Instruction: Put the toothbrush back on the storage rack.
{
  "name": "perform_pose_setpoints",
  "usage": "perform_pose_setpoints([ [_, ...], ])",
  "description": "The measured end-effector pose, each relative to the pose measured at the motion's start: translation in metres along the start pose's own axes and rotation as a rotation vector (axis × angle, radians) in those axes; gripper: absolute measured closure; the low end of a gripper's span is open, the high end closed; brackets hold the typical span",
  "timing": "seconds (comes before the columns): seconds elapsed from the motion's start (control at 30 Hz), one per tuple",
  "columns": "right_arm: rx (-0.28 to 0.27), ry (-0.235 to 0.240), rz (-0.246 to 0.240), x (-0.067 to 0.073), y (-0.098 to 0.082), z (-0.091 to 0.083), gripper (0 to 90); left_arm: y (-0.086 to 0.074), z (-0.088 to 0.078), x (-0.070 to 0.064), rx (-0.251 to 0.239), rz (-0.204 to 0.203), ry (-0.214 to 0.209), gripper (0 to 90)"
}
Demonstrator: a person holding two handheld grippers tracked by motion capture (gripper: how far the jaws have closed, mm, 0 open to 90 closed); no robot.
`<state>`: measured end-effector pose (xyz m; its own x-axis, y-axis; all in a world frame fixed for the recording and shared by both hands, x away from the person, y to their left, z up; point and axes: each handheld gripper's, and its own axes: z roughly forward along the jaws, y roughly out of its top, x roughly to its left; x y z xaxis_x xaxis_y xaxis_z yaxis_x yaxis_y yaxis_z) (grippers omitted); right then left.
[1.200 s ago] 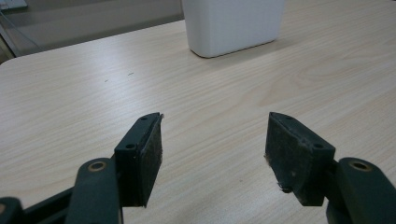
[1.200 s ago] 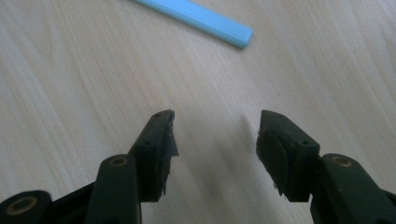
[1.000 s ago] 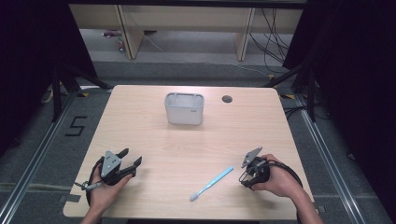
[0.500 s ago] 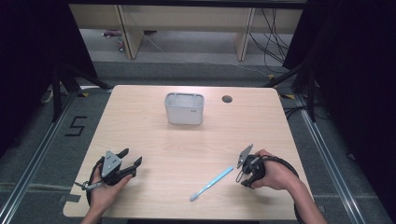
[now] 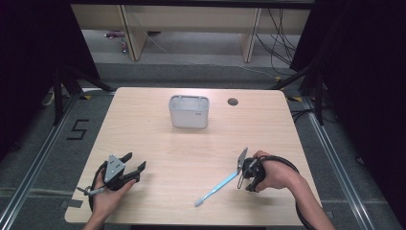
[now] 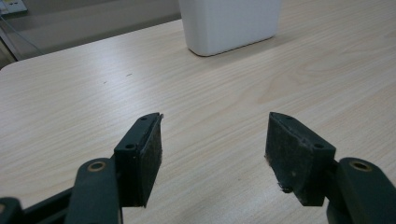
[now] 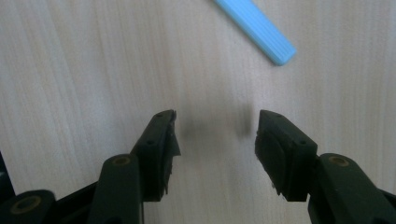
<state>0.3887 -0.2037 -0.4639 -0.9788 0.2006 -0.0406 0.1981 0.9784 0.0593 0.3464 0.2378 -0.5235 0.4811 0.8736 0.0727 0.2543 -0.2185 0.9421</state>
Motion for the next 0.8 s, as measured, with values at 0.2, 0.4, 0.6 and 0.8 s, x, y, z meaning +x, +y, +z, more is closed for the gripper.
perform_pose_setpoints([
  [0.2,0.002,0.0,-0.037,-0.001,0.009,0.0,48.0,0.0,0.0,0.0,0.001,0.0,-0.002,35.8],
  [0.4,-0.009,-0.009,-0.061,-0.001,0.021,-0.001,47.8,0.0,0.0,0.0,0.0,0.0,-0.003,35.8],
  [0.6,-0.038,-0.018,-0.117,0.0,0.034,0.001,47.2,0.0,0.0,-0.001,-0.002,0.0,-0.005,35.7],
  [0.8,-0.04,-0.015,-0.145,0.003,0.046,0.003,47.1,0.0,0.0,-0.001,-0.001,0.003,-0.007,35.6],
])
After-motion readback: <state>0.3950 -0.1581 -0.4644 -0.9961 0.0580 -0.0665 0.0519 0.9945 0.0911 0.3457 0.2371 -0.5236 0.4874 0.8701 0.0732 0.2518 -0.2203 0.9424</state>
